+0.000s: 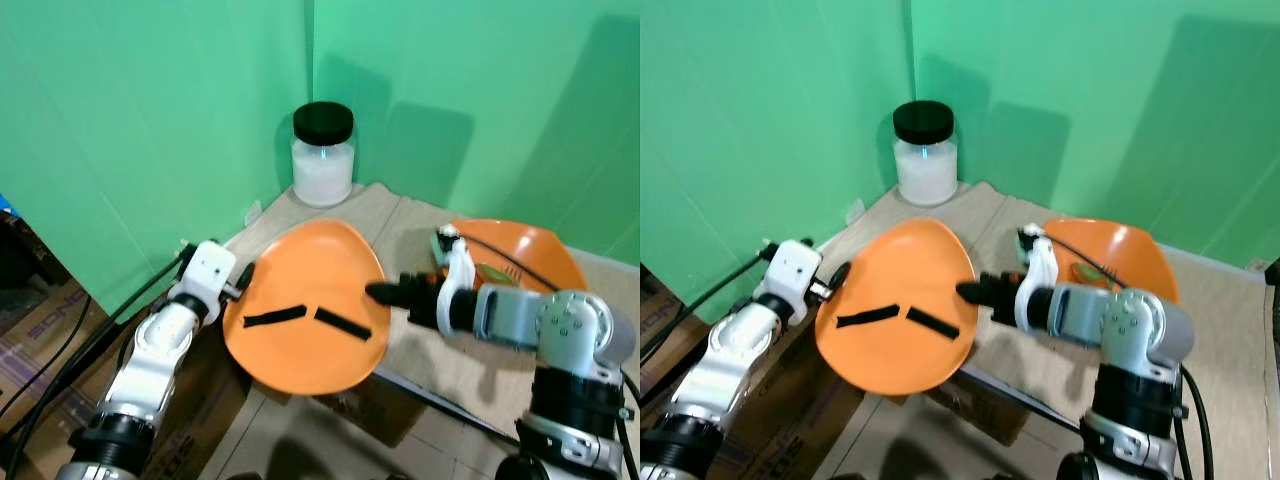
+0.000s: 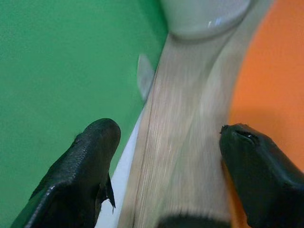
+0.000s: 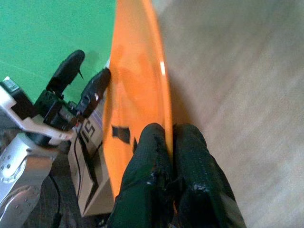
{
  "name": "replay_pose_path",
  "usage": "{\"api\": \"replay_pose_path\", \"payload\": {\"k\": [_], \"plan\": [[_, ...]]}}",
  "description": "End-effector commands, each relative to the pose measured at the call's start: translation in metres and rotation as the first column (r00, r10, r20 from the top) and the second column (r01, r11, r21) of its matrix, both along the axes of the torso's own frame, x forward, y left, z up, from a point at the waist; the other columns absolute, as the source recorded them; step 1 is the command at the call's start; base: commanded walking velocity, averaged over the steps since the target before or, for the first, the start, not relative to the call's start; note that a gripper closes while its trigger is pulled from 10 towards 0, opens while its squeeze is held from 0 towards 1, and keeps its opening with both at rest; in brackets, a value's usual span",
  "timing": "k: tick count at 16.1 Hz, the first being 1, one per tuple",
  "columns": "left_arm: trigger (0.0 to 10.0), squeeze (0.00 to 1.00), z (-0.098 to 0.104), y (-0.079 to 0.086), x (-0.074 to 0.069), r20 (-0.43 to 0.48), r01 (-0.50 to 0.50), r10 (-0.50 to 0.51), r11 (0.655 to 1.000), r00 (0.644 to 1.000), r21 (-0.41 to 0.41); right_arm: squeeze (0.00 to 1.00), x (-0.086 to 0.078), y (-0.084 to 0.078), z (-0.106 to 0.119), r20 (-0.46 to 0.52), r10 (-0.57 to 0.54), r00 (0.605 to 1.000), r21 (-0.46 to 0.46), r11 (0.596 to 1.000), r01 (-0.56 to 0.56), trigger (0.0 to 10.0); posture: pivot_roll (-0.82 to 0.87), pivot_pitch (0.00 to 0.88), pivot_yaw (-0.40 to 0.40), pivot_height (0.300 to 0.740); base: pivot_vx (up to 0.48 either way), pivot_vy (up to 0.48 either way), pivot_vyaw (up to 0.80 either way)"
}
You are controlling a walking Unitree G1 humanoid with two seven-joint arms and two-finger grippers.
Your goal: Setting the table
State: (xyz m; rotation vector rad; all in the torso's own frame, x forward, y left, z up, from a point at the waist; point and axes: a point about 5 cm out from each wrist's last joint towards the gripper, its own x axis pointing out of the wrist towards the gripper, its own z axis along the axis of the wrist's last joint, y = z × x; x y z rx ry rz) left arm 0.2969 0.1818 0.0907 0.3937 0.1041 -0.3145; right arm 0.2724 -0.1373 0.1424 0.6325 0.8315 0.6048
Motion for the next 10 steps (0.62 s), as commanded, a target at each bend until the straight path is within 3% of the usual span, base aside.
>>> {"api": "replay_pose_path", "payload": {"k": [1, 7, 9, 10], "plan": [[10.0, 0.00, 0.031, -0.014, 0.008, 0.094, 0.081, -0.075, 0.995, 0.993, -0.056, 0.00, 0.006, -0.004, 0.014, 0.077, -0.019, 0.997, 0.038, 0.999, 0.016, 0.0, -0.02, 0.000, 0.012, 0.740, 0.000, 0.000, 0.00], [10.0, 0.00, 0.077, -0.030, 0.011, 0.226, 0.191, -0.162, 0.975, 0.961, -0.112, 0.00, 0.020, -0.023, 0.037, 0.194, -0.131, 0.972, 0.071, 0.990, 0.119, 0.0, -0.01, 0.000, 0.022, 0.740, 0.000, 0.000, 0.00], [10.0, 0.00, 0.100, -0.036, 0.008, 0.295, 0.235, -0.188, 0.963, 0.937, -0.132, 0.00, 0.030, -0.040, 0.057, 0.311, -0.256, 0.916, 0.096, 0.967, 0.237, 0.0, -0.01, 0.000, 0.023, 0.740, 0.000, 0.000, 0.00], [10.0, 0.00, 0.109, -0.040, 0.004, 0.323, 0.261, -0.205, 0.955, 0.924, -0.140, 0.00, 0.033, -0.050, 0.069, 0.383, -0.319, 0.867, 0.117, 0.948, 0.297, 0.0, 0.00, 0.000, 0.024, 0.740, 0.000, 0.000, 0.00]]}}
